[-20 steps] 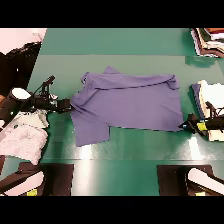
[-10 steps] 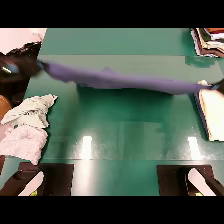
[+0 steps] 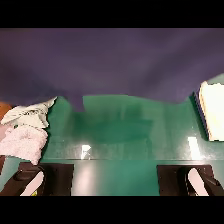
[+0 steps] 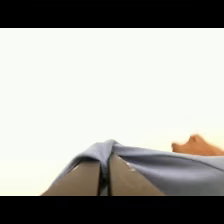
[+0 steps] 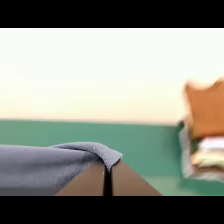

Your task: Fold the shirts.

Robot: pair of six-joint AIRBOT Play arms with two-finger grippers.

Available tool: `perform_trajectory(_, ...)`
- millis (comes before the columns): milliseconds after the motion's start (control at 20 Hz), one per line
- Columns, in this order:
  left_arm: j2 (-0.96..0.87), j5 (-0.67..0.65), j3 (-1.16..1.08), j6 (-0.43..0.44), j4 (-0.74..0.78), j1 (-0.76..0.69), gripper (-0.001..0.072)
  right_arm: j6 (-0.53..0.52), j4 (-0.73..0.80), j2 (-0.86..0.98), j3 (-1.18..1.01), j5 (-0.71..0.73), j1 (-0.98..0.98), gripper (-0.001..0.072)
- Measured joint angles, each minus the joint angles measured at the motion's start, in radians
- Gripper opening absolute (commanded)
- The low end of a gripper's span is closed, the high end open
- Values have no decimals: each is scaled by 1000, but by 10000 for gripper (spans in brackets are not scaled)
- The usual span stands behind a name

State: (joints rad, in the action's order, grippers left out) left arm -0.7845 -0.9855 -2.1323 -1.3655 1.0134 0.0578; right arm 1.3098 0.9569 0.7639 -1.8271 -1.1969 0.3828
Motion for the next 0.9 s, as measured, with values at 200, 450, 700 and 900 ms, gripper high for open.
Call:
perform_trajectory(200, -1, -49, -51, -44, 0, 0, 26, 16, 88, 5, -124, -73, 0, 14)
perform_trajectory(450, -26, -155, 225, -75, 2, 0, 26, 42, 106, 138, -138, -246, -8, 14)
perform_trajectory(700, -149, -213, 558, -77, 4, 0, 27, 52, 135, 327, 48, -343, -106, 14)
perform_trajectory(900, -336, -189, 683, -68, 3, 0, 27, 70, 212, 500, 218, -319, -207, 14)
